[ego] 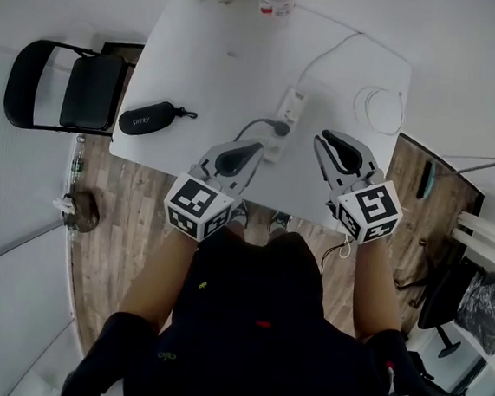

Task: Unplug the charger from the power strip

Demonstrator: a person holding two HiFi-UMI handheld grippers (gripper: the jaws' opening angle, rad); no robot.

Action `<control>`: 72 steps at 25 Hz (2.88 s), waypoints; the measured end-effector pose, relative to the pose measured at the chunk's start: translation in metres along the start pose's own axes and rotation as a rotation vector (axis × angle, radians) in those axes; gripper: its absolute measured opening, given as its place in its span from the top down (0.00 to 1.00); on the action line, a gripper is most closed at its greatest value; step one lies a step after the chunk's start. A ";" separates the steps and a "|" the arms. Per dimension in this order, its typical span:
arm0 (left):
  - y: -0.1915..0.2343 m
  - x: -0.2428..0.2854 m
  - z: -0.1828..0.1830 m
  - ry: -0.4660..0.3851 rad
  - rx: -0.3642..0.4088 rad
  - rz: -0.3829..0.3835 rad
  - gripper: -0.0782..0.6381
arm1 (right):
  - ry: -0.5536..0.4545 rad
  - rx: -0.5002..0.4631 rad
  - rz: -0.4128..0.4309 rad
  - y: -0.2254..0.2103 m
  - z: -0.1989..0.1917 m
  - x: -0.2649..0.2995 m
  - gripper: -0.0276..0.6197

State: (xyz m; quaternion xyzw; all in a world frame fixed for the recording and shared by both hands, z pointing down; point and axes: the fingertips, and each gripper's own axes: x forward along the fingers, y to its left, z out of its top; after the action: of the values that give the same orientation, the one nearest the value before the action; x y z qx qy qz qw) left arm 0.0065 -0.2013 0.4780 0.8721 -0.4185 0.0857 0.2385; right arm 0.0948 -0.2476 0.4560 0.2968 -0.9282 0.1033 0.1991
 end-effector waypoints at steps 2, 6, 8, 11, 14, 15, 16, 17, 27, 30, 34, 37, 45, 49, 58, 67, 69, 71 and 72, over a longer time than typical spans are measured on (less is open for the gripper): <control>0.006 0.016 -0.015 0.028 -0.012 0.021 0.86 | 0.046 -0.030 0.031 -0.007 -0.012 0.017 0.85; 0.015 0.039 -0.044 0.088 -0.001 0.047 0.86 | 0.146 -0.107 0.085 -0.016 -0.039 0.050 0.77; 0.018 0.049 -0.053 0.107 0.011 0.043 0.86 | 0.196 -0.158 0.116 -0.018 -0.051 0.065 0.74; 0.019 0.062 -0.061 0.133 0.030 0.038 0.86 | 0.263 -0.221 0.175 -0.020 -0.068 0.083 0.69; 0.019 0.072 -0.068 0.154 0.026 0.040 0.86 | 0.313 -0.263 0.221 -0.020 -0.082 0.098 0.68; 0.019 0.074 -0.071 0.159 0.019 0.040 0.86 | 0.323 -0.270 0.233 -0.021 -0.085 0.102 0.68; 0.019 0.076 -0.073 0.164 0.013 0.040 0.86 | 0.329 -0.273 0.245 -0.021 -0.087 0.105 0.68; 0.019 0.078 -0.075 0.168 0.005 0.042 0.86 | 0.332 -0.272 0.255 -0.022 -0.088 0.108 0.68; 0.030 0.084 -0.082 0.172 -0.057 0.082 0.86 | 0.350 -0.284 0.324 -0.024 -0.099 0.121 0.69; 0.028 0.083 -0.085 0.177 -0.038 0.082 0.86 | 0.342 -0.274 0.347 -0.022 -0.100 0.121 0.69; 0.029 0.083 -0.085 0.183 -0.056 0.077 0.86 | 0.318 -0.255 0.360 -0.022 -0.097 0.120 0.71; 0.028 0.084 -0.086 0.188 -0.058 0.052 0.86 | 0.308 -0.275 0.353 -0.022 -0.097 0.119 0.71; 0.029 0.084 -0.087 0.195 -0.071 0.044 0.86 | 0.285 -0.298 0.340 -0.022 -0.097 0.118 0.72; 0.029 0.083 -0.088 0.196 -0.075 0.044 0.87 | 0.279 -0.313 0.323 -0.020 -0.096 0.118 0.72; 0.031 0.084 -0.086 0.193 -0.092 0.058 0.87 | 0.274 -0.260 0.281 -0.024 -0.098 0.115 0.72; 0.032 0.084 -0.086 0.195 -0.112 0.048 0.87 | 0.305 -0.258 0.255 -0.023 -0.095 0.115 0.72; 0.031 0.084 -0.086 0.196 -0.111 0.049 0.87 | 0.271 -0.236 0.253 -0.022 -0.084 0.115 0.72; 0.031 0.083 -0.086 0.192 -0.112 0.051 0.87 | 0.226 -0.211 0.240 -0.025 -0.060 0.114 0.72; 0.031 0.083 -0.086 0.188 -0.112 0.051 0.87 | 0.208 -0.203 0.233 -0.026 -0.048 0.113 0.72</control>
State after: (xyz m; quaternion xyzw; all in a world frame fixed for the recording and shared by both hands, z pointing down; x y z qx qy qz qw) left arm 0.0399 -0.2332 0.5924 0.8346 -0.4204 0.1497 0.3229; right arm 0.0412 -0.3111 0.5501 0.1536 -0.9364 0.0618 0.3095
